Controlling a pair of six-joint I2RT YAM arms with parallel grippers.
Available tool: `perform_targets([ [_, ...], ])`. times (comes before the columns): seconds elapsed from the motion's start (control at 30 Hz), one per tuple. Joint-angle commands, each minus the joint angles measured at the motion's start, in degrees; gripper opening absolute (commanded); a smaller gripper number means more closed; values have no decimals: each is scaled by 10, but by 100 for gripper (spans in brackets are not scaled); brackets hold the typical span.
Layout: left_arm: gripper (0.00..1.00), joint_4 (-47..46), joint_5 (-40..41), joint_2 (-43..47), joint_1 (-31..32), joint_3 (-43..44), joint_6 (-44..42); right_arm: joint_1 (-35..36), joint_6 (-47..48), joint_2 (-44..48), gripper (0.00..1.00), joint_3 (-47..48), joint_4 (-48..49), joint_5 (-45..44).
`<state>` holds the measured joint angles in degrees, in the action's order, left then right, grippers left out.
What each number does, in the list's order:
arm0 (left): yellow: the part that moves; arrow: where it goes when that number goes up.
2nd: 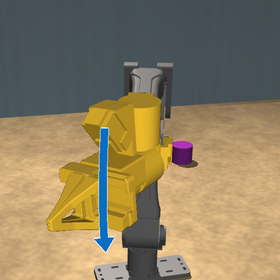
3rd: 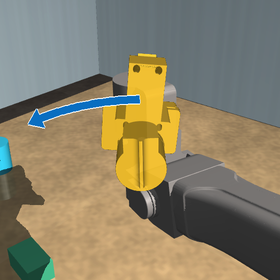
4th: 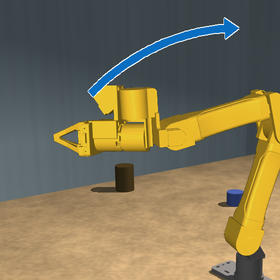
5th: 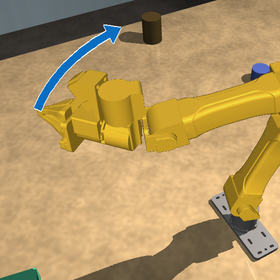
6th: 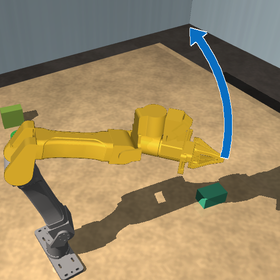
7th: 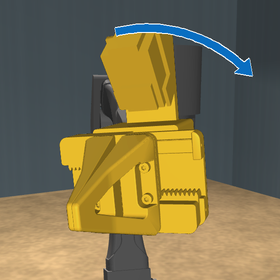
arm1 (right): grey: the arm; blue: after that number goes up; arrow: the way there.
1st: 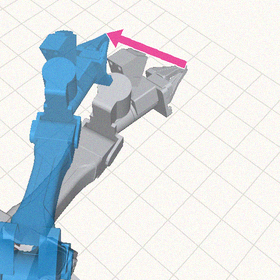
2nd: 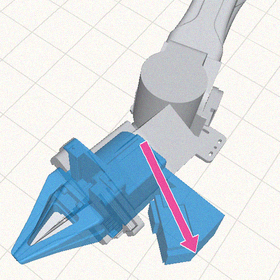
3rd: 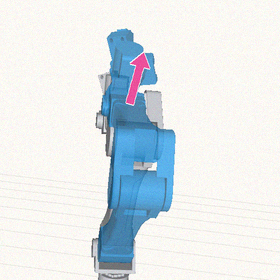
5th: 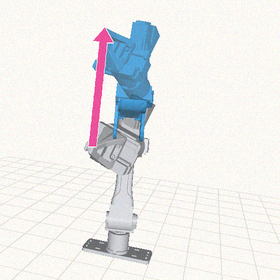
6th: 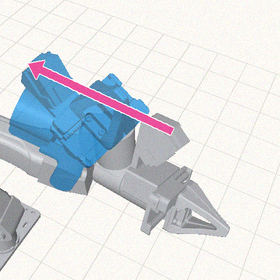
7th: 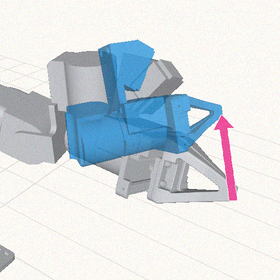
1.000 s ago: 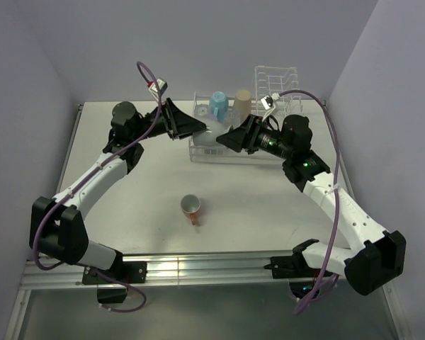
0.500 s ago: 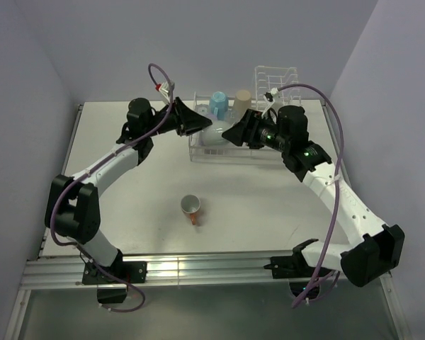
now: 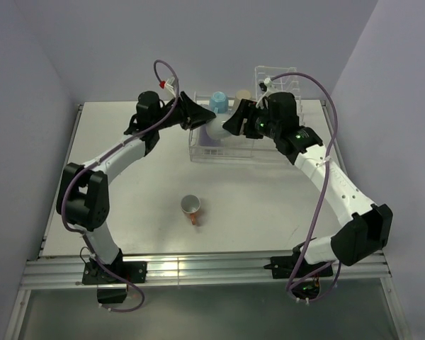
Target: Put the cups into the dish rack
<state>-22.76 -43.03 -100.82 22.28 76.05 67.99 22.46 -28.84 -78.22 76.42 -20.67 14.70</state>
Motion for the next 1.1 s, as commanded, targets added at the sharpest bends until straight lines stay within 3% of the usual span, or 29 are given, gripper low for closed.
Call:
perform_targets([
  [0.0,42,30,26,-5,4,46,-38,-4,16,-9,0,45,21,-34],
  [0.53,43,103,83,-23,-6,78,-80,-4,34,-48,0,101,-19,-92],
  [1.07,44,292,198,33,-40,133,-170,6,70,-140,0,204,-117,-179],
])
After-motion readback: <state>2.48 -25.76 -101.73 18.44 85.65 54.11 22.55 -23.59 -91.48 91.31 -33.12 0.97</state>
